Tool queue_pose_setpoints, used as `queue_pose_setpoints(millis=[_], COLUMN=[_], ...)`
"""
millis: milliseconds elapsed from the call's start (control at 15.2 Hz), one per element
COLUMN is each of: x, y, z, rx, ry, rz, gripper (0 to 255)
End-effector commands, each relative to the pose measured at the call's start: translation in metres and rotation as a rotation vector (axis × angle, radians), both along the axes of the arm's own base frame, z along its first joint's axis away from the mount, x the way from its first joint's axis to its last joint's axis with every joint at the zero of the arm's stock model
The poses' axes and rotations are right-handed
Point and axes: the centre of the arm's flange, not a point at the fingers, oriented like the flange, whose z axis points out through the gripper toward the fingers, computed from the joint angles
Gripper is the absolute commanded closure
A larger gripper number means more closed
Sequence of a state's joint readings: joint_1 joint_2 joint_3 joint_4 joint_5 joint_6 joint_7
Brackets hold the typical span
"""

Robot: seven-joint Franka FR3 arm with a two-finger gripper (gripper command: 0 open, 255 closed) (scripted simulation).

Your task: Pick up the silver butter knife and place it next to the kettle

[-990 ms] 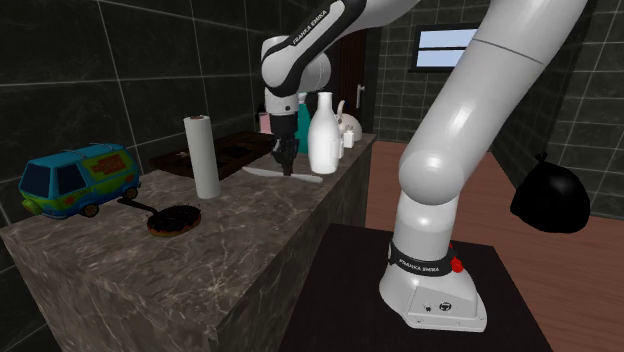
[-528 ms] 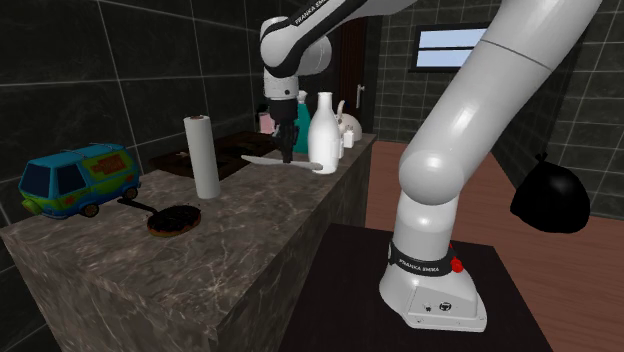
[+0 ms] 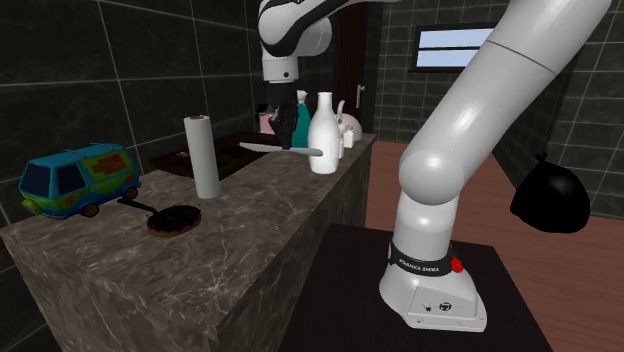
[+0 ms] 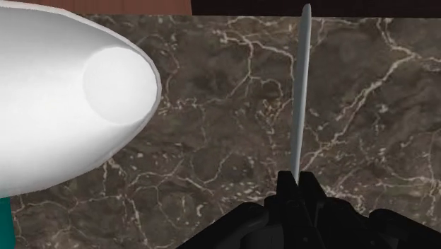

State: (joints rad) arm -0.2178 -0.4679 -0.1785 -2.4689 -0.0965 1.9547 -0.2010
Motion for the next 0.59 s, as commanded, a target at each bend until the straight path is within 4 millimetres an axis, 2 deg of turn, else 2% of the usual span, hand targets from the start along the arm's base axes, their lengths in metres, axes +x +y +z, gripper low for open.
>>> queue_pose_setpoints(millis=[0,528], x=[0.0,0.0], y=[-0.001,-0.001], z=[0.011,0.053], rx=[0.0,0.0], ry=[0.0,0.0], rz=[0.0,0.0], gripper=[255,255])
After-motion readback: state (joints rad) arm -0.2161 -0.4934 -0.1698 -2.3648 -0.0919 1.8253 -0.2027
